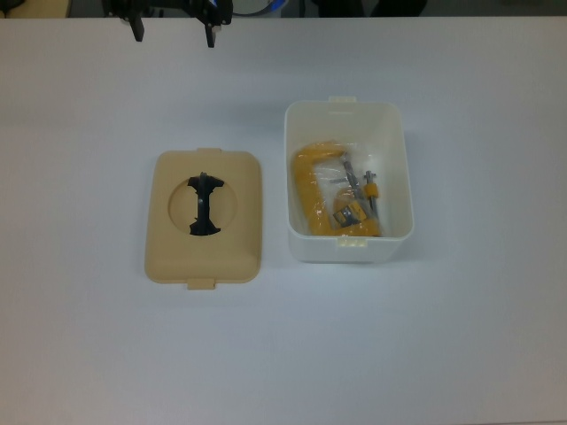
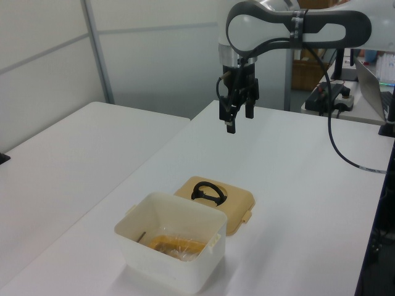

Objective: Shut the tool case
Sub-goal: 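Move the gripper down over the black handle of the tan lid, then close the gripper on the black handle of the tan lid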

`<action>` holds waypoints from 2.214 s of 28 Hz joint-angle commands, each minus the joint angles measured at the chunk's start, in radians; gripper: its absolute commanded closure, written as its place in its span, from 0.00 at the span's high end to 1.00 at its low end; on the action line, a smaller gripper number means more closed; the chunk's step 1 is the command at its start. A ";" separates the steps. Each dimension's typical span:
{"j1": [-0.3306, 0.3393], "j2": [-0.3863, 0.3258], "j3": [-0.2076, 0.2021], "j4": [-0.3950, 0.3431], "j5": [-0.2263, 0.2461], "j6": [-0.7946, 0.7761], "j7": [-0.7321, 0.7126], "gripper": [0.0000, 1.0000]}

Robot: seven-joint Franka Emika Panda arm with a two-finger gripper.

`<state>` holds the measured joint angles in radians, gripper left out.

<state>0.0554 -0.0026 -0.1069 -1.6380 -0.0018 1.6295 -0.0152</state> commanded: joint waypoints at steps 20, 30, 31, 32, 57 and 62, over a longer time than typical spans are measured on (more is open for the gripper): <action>0.014 0.141 0.009 -0.049 0.017 0.292 0.004 1.00; 0.015 0.296 0.016 -0.045 0.014 0.460 0.018 1.00; 0.015 0.305 0.016 -0.046 0.013 0.472 0.018 1.00; 0.015 0.326 0.016 -0.046 0.009 0.492 0.018 1.00; 0.037 0.355 0.021 -0.111 -0.006 0.520 0.032 0.78; 0.027 0.357 0.018 -0.112 -0.033 0.520 0.011 0.66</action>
<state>0.0904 0.3796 -0.0829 -1.7147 -0.0128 2.1341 0.0091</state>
